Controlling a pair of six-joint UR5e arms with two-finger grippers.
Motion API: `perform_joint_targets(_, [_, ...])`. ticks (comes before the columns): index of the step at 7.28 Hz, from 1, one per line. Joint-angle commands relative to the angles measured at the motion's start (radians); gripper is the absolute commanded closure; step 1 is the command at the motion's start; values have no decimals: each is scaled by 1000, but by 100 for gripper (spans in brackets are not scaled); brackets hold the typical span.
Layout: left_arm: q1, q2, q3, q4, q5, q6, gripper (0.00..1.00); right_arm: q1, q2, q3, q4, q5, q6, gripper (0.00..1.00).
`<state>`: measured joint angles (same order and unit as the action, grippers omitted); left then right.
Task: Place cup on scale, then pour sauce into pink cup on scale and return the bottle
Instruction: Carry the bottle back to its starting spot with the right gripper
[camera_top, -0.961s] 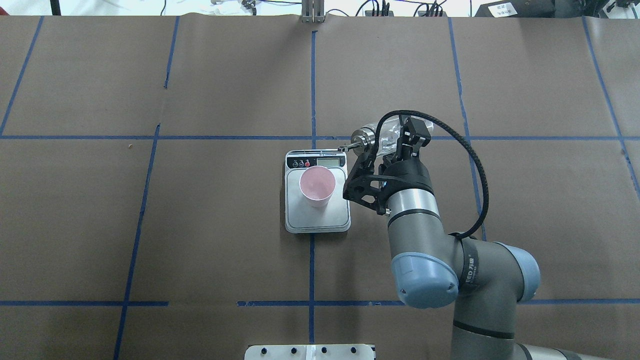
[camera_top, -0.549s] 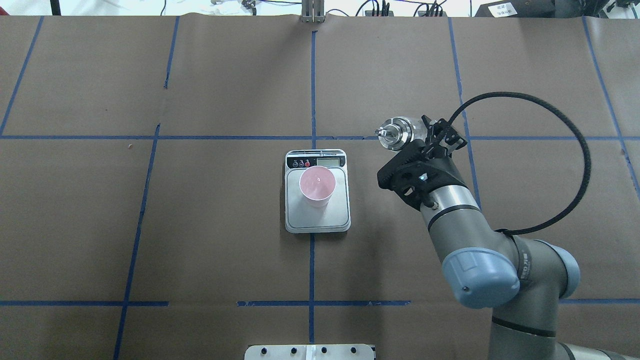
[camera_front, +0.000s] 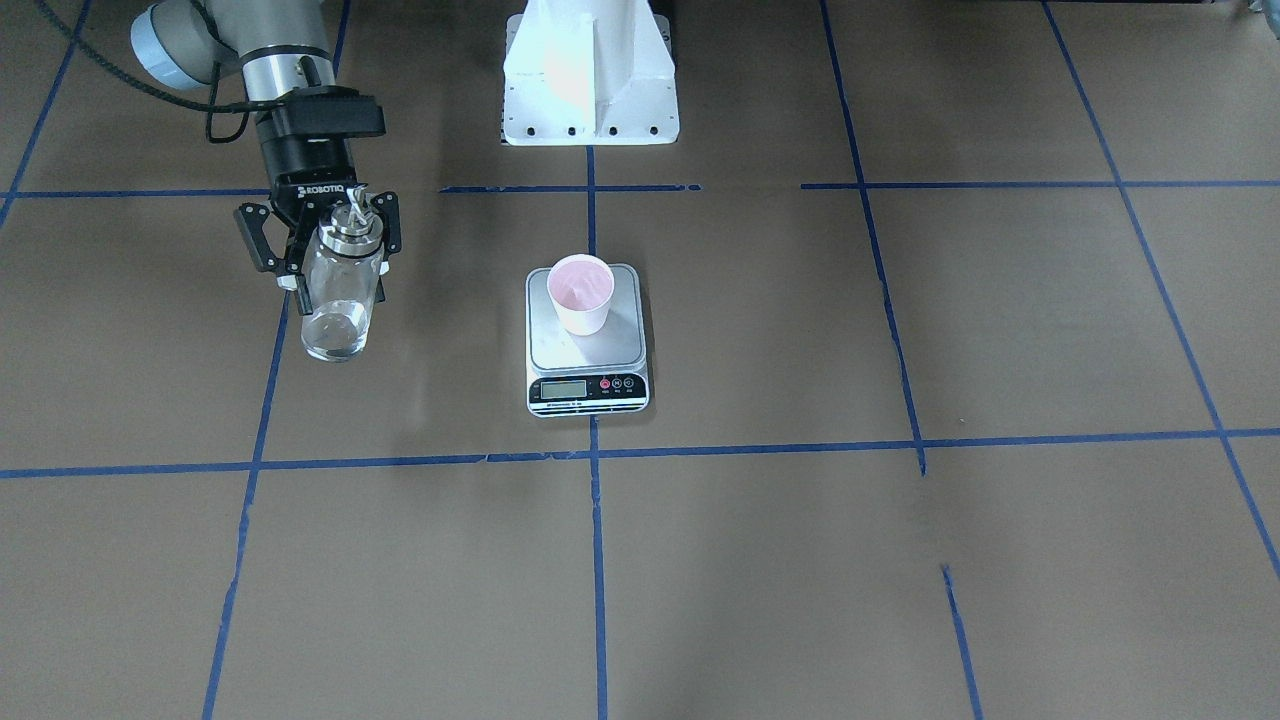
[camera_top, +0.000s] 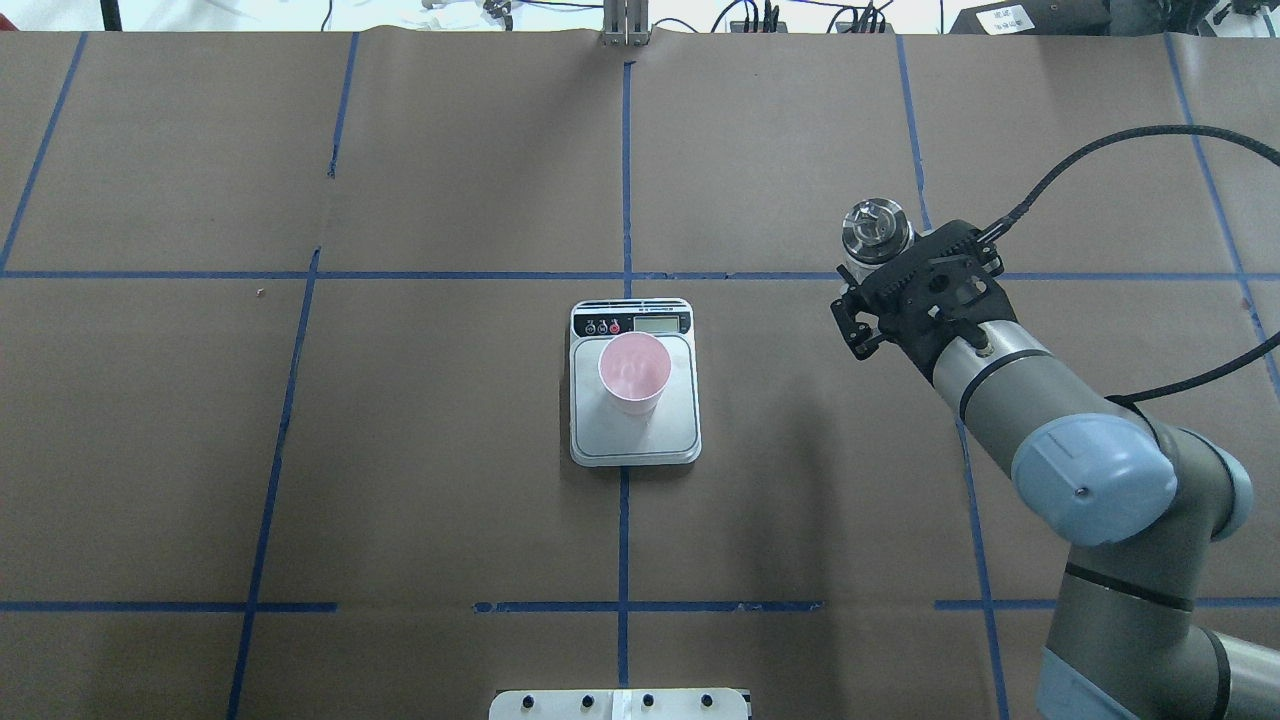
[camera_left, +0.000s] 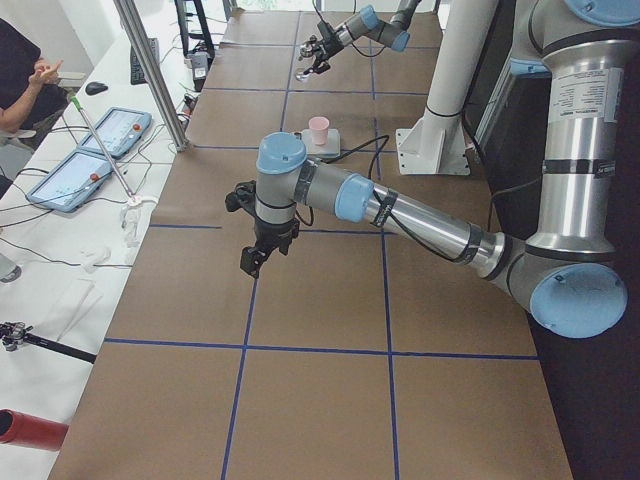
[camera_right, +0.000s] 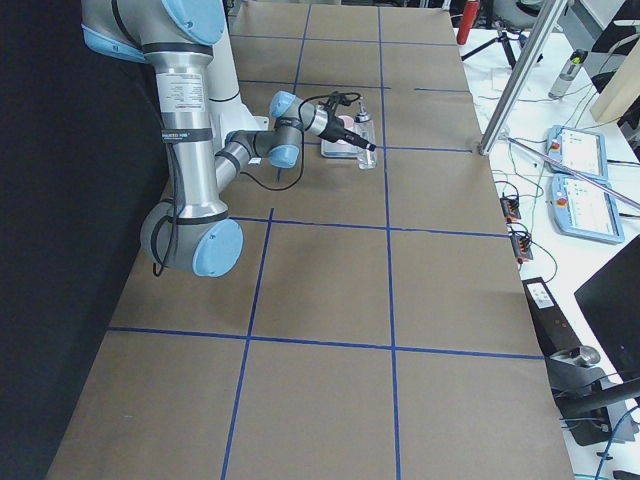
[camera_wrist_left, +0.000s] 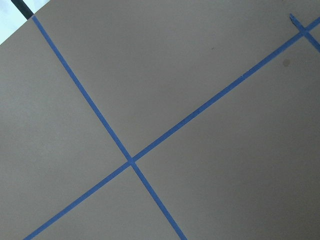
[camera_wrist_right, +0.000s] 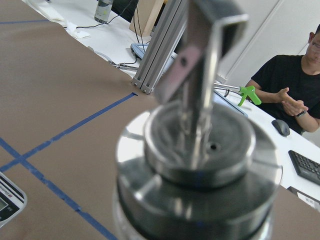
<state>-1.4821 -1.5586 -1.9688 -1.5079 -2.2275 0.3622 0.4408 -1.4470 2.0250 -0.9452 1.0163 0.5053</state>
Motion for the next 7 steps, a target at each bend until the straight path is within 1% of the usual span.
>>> perform_joint_targets(1, [-6,0,-2,0,0,0,0,36,-77,-30,120,85,87,100])
perform_joint_targets(2, [-7,0,-4,0,0,0,0,35,-132,-110,348,106,90,100])
perform_joint_targets(3, [-9,3,-22,0,2,0,0,51,-136,-165,444,164,131,100])
perform_joint_targets(4, [-17,3,-27,0,2,0,0,53,-142,-167,447,182,227,100])
perform_joint_targets(5, [-17,2,-27,0,2,0,0,61,-147,-173,447,217,251,100])
perform_joint_targets(7, [-17,2,-27,0,2,-2,0,67,-176,-186,450,229,254,100])
